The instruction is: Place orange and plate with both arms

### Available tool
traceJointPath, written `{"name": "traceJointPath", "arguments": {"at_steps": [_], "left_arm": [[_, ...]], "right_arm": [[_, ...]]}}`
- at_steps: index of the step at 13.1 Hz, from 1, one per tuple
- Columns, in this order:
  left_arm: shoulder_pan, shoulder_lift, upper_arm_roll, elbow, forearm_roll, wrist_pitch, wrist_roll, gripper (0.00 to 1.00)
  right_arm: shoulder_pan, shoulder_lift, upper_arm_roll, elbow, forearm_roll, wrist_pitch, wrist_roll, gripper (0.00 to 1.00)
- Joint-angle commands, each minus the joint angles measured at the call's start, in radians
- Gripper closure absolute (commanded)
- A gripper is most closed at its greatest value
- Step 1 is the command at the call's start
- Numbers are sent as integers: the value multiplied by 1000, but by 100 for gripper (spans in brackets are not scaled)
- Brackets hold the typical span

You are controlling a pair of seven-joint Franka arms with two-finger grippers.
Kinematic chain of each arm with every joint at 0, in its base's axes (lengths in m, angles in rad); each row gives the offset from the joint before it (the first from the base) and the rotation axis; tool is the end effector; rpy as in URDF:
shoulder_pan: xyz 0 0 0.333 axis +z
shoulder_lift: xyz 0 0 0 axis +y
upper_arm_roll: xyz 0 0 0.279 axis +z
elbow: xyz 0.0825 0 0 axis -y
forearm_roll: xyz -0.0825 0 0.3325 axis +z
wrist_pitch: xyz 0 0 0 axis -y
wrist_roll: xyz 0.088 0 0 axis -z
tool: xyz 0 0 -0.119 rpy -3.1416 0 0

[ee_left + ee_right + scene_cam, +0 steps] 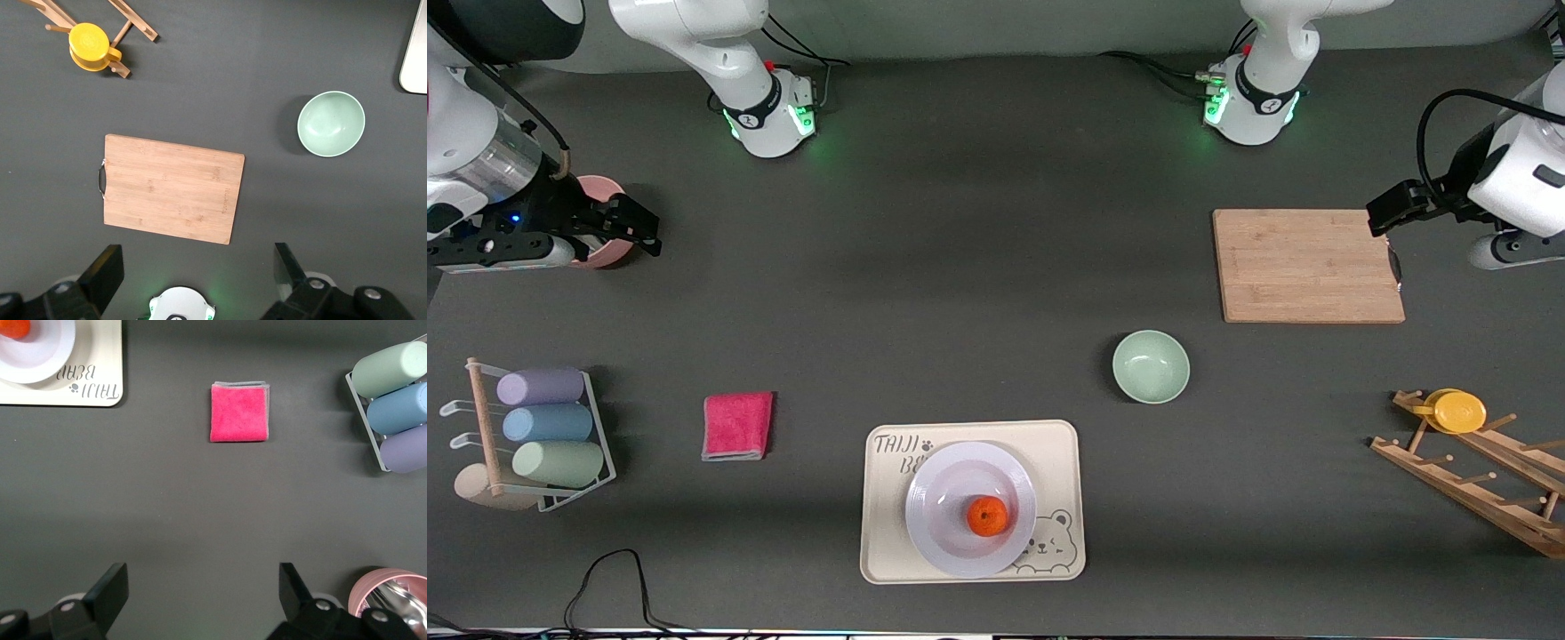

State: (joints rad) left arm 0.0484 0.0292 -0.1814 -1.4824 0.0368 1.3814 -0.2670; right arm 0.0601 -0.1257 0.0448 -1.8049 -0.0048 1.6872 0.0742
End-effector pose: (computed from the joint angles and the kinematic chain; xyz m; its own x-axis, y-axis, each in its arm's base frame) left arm 0.4858 -0.0587 0.5824 0.9832 0.1407 -0.1164 0.1339 -0.9889 -0.0644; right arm 0.4727 0.0503 0.5478 0.9995 0.0309 0.0086 0.0309 -0.9995 0.0098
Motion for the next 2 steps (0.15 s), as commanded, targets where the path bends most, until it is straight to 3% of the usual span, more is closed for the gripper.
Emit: {"name": "traceJointPath", "arguments": {"at_steps": [1,2], "left_arm": [[1,1,-12,19,3,-44,-4,0],[1,3,-12,19,5,-48,2,0]], "right_arm": [[1,20,6,24,-50,-12,1,0],[1,17,6,21,-50,-20,1,0]]}}
